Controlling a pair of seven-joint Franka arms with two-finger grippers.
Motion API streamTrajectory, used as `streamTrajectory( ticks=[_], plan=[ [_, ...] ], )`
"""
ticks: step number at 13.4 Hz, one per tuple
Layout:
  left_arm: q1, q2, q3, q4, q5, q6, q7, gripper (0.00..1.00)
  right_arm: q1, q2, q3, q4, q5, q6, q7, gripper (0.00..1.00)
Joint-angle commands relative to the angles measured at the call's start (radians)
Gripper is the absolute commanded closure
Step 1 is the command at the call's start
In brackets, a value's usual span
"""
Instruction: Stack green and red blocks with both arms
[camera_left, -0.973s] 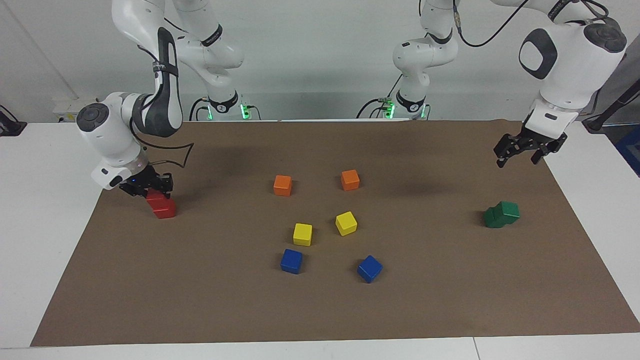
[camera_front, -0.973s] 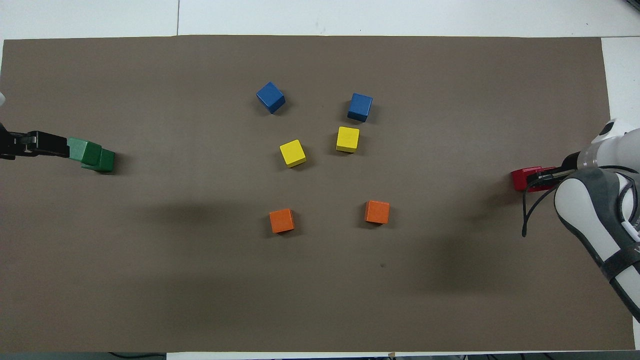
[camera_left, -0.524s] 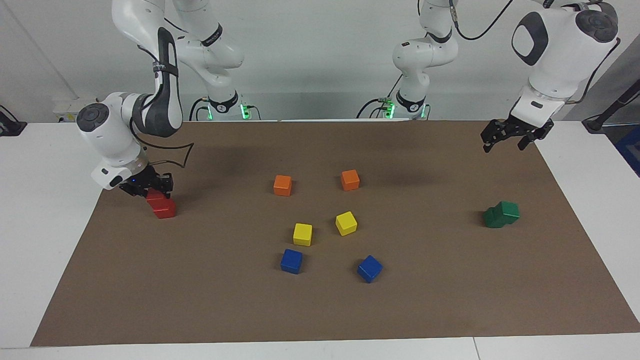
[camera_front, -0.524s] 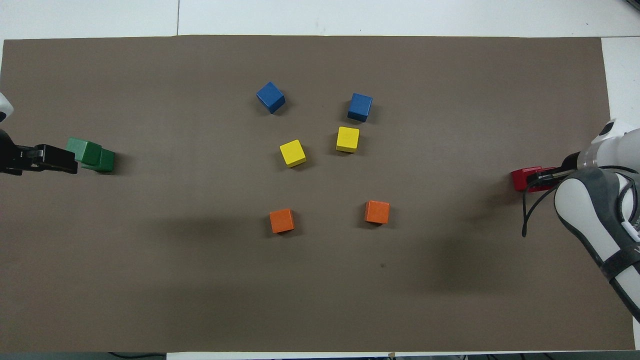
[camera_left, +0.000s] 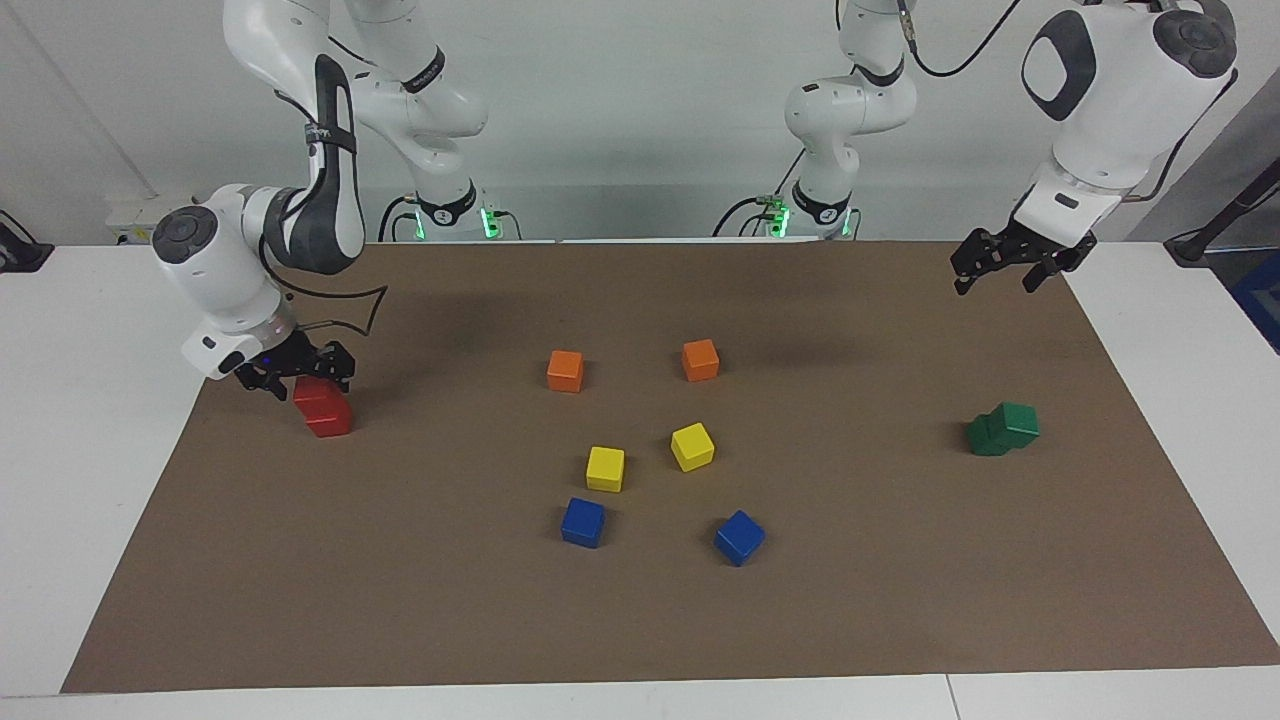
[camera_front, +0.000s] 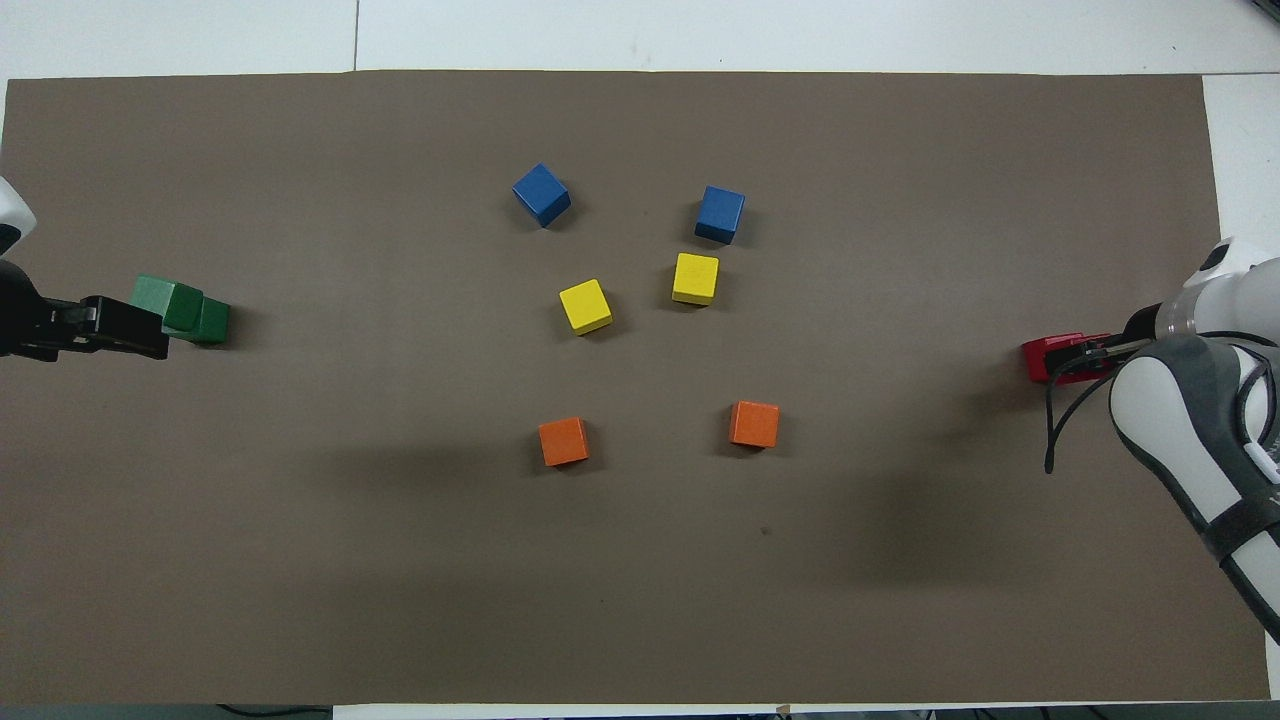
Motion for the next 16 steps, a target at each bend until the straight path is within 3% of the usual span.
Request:
streamTrajectory(
  ticks=[1, 4, 9, 13, 16],
  plan=[
    [-0.057, 0.002, 0.053, 0.021, -0.011, -0.039, -0.013, 0.0, -0.018, -0.014, 0.011, 0.003, -0.009, -0.014, -0.014, 0.0],
    [-0.058, 0.005, 0.053, 0.02, -0.012, -0.036, -0.013, 0.0, -0.003, -0.044, 0.017, 0.09, -0.007, -0.168, 0.038, 0.0],
    [-0.051, 0.005, 0.06, 0.014, -0.069, -0.03, -0.013, 0.0, 0.042, -0.232, 0.022, 0.141, -0.004, -0.335, 0.052, 0.0],
    [-0.049, 0.003, 0.06, 0.014, -0.069, -0.035, -0.013, 0.0, 0.043, -0.17, 0.022, 0.406, -0.004, -0.618, 0.103, 0.0],
    [-0.045, 0.0, 0.058, 0.015, -0.07, -0.039, -0.013, 0.0, 0.046, -0.133, 0.025, 0.512, -0.003, -0.728, 0.169, 0.0]
  ],
)
